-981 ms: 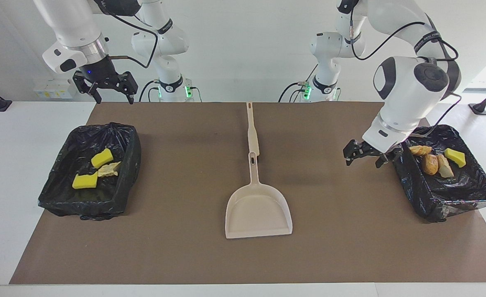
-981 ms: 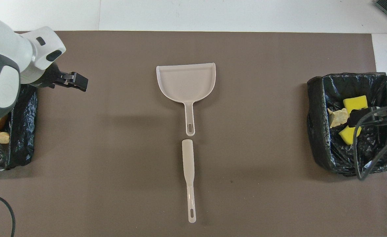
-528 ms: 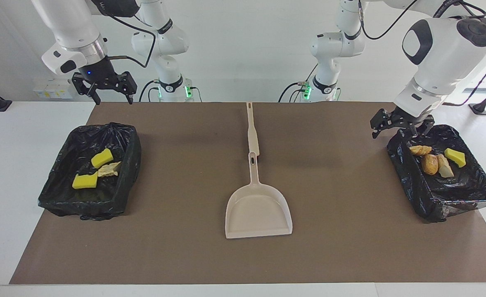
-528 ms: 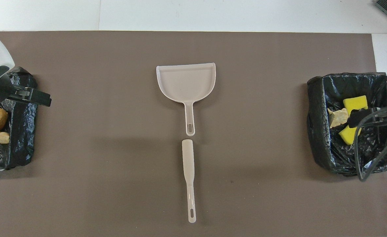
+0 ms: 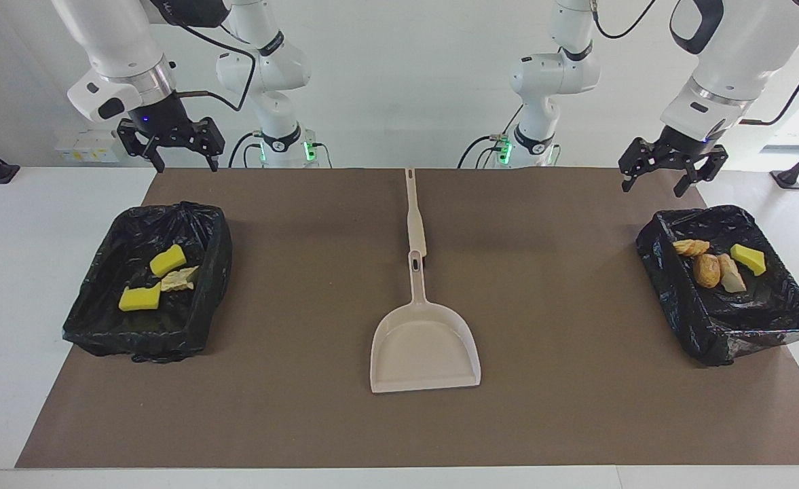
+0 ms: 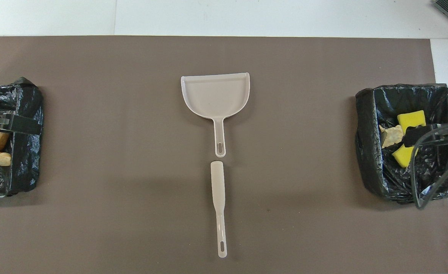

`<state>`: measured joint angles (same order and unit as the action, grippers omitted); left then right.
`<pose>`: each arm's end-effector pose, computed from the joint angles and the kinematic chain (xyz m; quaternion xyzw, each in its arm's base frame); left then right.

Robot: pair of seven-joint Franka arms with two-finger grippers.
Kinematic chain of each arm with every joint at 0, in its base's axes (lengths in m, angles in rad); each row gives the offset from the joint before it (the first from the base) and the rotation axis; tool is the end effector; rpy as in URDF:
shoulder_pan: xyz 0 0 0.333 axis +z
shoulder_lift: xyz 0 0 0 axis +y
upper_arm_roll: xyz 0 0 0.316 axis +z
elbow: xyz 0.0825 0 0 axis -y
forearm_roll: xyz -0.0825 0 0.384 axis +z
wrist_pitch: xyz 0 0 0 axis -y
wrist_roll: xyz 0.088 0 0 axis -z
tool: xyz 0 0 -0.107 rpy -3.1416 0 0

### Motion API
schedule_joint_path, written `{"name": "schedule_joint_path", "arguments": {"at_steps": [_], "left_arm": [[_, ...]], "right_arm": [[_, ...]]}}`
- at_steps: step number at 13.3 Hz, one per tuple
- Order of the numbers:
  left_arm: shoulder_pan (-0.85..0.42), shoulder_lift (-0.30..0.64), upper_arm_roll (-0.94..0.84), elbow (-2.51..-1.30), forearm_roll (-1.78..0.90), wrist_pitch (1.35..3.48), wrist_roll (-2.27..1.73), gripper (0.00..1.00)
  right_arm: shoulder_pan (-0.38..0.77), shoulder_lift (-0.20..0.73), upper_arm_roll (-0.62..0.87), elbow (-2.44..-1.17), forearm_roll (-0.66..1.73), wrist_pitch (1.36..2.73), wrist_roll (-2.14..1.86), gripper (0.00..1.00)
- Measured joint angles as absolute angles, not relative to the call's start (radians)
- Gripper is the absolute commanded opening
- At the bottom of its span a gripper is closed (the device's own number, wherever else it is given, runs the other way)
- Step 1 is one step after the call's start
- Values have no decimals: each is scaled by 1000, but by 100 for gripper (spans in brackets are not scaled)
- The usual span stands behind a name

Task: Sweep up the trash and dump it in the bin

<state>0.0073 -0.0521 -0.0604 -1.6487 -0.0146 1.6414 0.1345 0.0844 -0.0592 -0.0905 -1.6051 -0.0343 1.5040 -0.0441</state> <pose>0.5438 -0.0312 0.6224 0.9954 -0.0933 0.0226 0.0048 0.5290 -0.0086 0.6347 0.9995 0.0183 -0.0214 0.0139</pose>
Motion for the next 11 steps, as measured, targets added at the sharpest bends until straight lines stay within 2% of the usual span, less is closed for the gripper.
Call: {"name": "schedule_joint_path", "arguments": {"at_steps": [11], "left_arm": [[8, -66, -61, -1617, -15, 1577, 125, 100]], "right_arm": [[84, -59, -90, -1605, -34, 1504, -44, 100]]}}
